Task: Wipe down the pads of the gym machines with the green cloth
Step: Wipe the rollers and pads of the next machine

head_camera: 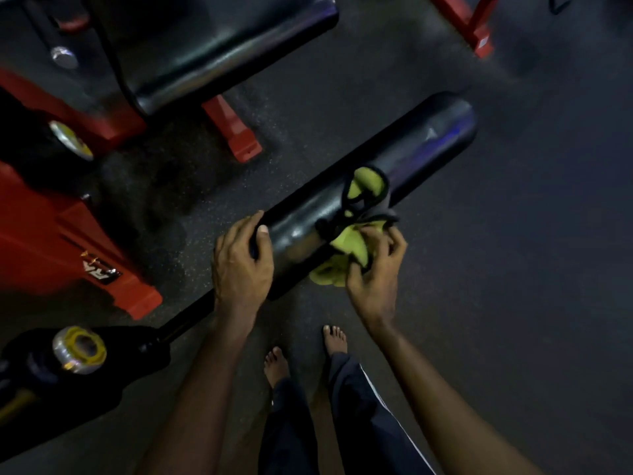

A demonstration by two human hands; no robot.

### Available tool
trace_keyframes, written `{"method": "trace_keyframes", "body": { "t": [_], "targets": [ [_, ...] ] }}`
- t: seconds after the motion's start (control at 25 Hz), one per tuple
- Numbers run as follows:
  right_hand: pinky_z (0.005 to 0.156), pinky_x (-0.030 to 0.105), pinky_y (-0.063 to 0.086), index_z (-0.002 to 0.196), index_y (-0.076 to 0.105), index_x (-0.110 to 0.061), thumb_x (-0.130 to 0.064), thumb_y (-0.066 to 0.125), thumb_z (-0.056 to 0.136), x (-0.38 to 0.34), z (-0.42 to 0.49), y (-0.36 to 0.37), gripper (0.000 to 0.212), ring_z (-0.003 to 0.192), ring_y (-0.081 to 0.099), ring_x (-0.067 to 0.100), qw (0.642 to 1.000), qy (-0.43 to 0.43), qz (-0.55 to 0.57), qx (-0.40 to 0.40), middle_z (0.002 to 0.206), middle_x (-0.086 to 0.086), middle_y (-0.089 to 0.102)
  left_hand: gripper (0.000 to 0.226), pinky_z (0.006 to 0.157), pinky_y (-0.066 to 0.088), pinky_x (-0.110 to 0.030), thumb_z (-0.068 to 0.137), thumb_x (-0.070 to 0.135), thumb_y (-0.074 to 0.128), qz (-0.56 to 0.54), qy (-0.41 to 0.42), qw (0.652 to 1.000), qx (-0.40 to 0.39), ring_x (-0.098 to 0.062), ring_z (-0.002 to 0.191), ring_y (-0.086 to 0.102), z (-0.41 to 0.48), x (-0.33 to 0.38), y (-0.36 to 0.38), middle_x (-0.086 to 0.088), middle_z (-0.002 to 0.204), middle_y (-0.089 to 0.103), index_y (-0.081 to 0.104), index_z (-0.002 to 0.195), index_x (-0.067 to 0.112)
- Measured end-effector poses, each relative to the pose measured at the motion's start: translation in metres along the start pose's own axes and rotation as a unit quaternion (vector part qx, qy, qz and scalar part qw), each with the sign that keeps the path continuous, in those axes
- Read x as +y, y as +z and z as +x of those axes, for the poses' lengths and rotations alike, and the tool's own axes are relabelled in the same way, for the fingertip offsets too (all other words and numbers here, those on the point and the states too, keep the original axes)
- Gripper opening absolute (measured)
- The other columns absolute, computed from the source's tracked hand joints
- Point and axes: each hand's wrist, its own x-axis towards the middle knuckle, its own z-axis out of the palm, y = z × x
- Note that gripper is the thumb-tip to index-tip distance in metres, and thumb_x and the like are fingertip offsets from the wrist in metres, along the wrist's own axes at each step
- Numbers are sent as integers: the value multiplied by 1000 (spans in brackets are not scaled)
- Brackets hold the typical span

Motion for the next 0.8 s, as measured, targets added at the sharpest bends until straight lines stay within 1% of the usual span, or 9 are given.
{"method": "trace_keyframes", "body": {
  "t": [0.08, 0.16, 0.2, 0.28, 0.36, 0.44, 0.56, 0.64, 0.8],
  "targets": [
    [97, 10, 43, 130, 54, -17, 8, 63, 76, -1, 35, -15, 61, 127, 39, -6, 998, 22, 22, 53, 143, 8, 35, 49, 105, 43, -41, 101, 39, 34, 14, -29, 999, -14, -26, 122, 57, 9, 3, -5, -5, 132, 65, 64, 133, 17],
    [97, 5, 37, 133, 54, -12, 3, 64, 77, 2, 64, -26, 59, 125, 41, -6, 997, 0, 19, 72, 139, 13, 39, 47, 105, 40, -46, 103, 34, 32, 121, -47, 991, -29, -33, 121, 57, 19, 15, -5, -11, 132, 65, 63, 131, 12],
    [101, 9, 38, 136, 54, -12, 0, 64, 78, 6, 79, -31, 60, 127, 43, 1, 996, -2, 17, 88, 139, 13, 39, 45, 105, 39, -46, 106, 32, 32, 163, -40, 985, -42, -34, 122, 56, 23, 25, -1, -13, 134, 63, 61, 132, 9],
    [110, 26, 43, 139, 55, -17, -7, 61, 80, 18, 110, -43, 60, 130, 46, 15, 989, 21, 21, 144, 139, 9, 39, 51, 108, 37, -47, 107, 39, 31, 195, -13, 978, -80, -32, 129, 52, 23, 49, 10, -13, 141, 57, 53, 140, 8],
    [108, 38, 46, 140, 56, -21, -12, 59, 82, 29, 141, -55, 59, 129, 48, 17, 984, 33, 14, 177, 139, 6, 39, 63, 111, 35, -47, 105, 52, 24, 240, -3, 966, -100, -30, 133, 49, 22, 62, 22, -13, 146, 53, 46, 146, 10],
    [104, 39, 49, 143, 53, -25, -17, 58, 86, 35, 163, -64, 58, 127, 49, 16, 983, 39, -2, 178, 141, 3, 38, 69, 110, 38, -47, 104, 57, 17, 270, -6, 957, -104, -29, 132, 52, 25, 64, 28, -11, 145, 55, 46, 147, 12],
    [109, 45, 44, 145, 51, -24, -17, 57, 88, 34, 157, -59, 57, 132, 46, 24, 987, 22, -7, 157, 143, 7, 38, 69, 105, 42, -46, 103, 58, 15, 261, -16, 958, -118, -29, 125, 57, 32, 63, 23, -11, 139, 60, 50, 142, 14],
    [114, 49, 39, 143, 51, -23, -12, 58, 87, 29, 127, -46, 57, 136, 41, 28, 993, 3, -7, 117, 145, 10, 35, 64, 102, 41, -45, 104, 54, 16, 243, -51, 959, -134, -32, 123, 57, 40, 69, 18, -12, 136, 61, 54, 139, 17],
    [114, 47, 39, 142, 45, -33, -8, 62, 87, 6, 57, -16, 63, 142, 33, 28, 998, 32, 40, 30, 151, 6, 27, 58, 110, 32, -44, 107, 52, 19, 186, -159, 947, -209, -36, 135, 46, 63, 70, 8, -15, 149, 50, 50, 145, 22]
  ]
}}
